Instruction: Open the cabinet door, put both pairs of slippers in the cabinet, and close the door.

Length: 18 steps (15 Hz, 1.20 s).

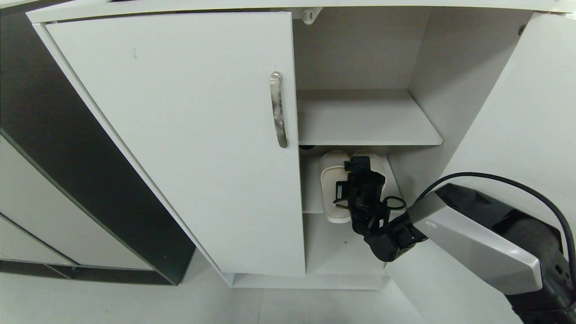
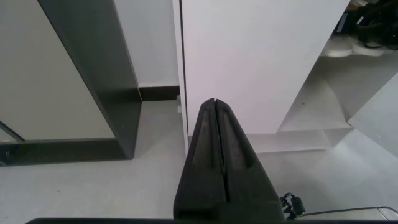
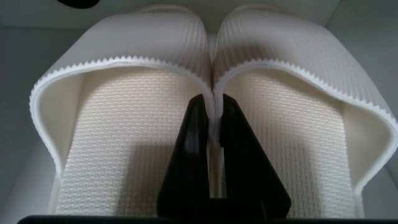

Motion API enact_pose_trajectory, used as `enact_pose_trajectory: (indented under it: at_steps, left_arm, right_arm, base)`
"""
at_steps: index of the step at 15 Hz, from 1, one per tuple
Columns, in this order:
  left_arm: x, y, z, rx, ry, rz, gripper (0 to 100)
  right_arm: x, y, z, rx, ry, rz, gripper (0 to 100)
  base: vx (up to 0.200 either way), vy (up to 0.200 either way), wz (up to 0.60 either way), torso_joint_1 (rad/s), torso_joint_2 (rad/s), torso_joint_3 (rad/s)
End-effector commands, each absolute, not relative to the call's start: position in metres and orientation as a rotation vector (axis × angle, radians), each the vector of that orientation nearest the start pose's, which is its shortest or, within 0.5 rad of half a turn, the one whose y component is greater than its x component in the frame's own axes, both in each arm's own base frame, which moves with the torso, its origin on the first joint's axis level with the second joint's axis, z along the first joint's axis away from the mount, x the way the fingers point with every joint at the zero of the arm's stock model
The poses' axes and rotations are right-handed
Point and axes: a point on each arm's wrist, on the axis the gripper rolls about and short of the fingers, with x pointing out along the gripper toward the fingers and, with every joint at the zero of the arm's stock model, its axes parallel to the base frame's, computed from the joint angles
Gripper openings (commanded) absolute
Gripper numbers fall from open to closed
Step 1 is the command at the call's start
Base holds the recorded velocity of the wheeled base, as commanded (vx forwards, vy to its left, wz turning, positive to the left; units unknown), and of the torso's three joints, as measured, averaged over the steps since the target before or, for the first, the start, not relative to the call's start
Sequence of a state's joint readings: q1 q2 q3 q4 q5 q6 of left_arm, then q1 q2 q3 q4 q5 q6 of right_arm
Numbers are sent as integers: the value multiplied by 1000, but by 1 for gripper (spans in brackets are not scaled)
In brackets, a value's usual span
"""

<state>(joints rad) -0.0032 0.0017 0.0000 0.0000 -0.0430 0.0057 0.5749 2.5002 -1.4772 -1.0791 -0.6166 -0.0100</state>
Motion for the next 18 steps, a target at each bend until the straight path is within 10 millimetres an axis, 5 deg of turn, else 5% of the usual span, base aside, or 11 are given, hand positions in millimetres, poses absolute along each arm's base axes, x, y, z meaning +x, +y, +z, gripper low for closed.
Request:
enact_pose_trajectory:
  at_steps: [1,2,6,11,14,18]
  left_arm:
    - [-23,-1,76,6,1,-46,0]
    - [-23,-1,76,6,3,-46,0]
    - [-23,-1,76,6,1,-46,0]
    - [-23,-1,76,8,1,-46,0]
    - [-23,-1,76,8,1,-46,0]
    - [-23,-1,76,8,1,-46,0]
  right_arm:
    - [422,258,73,20,-43,-42,0]
    - [422,258,71,17,-40,-42,100]
    - [413,259,67,-2,-9,-31,100]
    - [344,256,95,-1,-12,44,100]
    - [300,252,92,-11,2,71,100]
    - [289,255,96,-2,-16,87,100]
  base:
    - [0,0,0,0,0,0]
    - [0,0,0,0,0,0]
    - [0,0,0,0,0,0]
    - [0,0,0,0,0,0]
    - [0,0,0,0,0,0]
    - [-50,0,0,1,1,1]
